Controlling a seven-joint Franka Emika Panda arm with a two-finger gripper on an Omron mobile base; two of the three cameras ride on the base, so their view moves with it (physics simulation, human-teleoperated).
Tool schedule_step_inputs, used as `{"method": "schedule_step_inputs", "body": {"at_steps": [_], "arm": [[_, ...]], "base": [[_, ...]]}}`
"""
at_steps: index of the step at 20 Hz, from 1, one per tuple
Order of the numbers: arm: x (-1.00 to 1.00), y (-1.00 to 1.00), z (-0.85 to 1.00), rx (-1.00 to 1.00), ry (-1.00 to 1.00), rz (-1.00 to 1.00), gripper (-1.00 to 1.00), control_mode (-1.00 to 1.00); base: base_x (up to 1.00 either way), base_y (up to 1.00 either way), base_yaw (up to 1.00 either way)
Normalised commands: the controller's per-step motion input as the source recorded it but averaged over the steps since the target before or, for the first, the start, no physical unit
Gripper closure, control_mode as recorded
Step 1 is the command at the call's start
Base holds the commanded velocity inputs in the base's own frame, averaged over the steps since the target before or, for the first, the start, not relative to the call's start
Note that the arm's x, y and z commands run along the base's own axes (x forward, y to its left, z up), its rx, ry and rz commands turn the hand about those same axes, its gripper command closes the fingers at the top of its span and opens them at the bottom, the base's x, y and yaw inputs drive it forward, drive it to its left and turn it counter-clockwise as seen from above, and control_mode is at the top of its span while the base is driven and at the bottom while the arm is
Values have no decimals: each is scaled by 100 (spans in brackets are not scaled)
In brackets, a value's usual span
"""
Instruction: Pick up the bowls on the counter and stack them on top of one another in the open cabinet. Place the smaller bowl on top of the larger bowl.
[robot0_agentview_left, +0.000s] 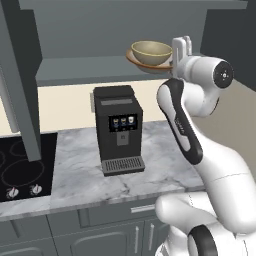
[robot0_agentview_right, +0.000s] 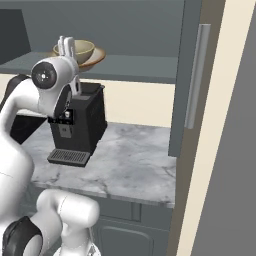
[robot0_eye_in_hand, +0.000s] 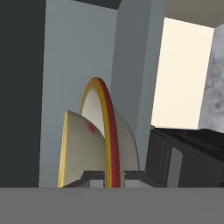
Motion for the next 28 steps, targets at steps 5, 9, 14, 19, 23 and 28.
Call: {"method": "schedule_step_inputs", "body": {"at_steps": [5,9,14,19,23,28], "arm": [[40,0,-8,0,0,-1,100,-100],[40,0,-8,0,0,-1,100,-100],[38,0,-6,0,0,-1,100,-100],[38,0,-7,0,0,-1,100,-100],[38,0,-7,0,0,-1,100,-100],[34,0,-5,0,0,-1,100,-100]], "base": [[0,0,0],[0,0,0],[0,0,0],[0,0,0],[0,0,0],[0,0,0]]}}
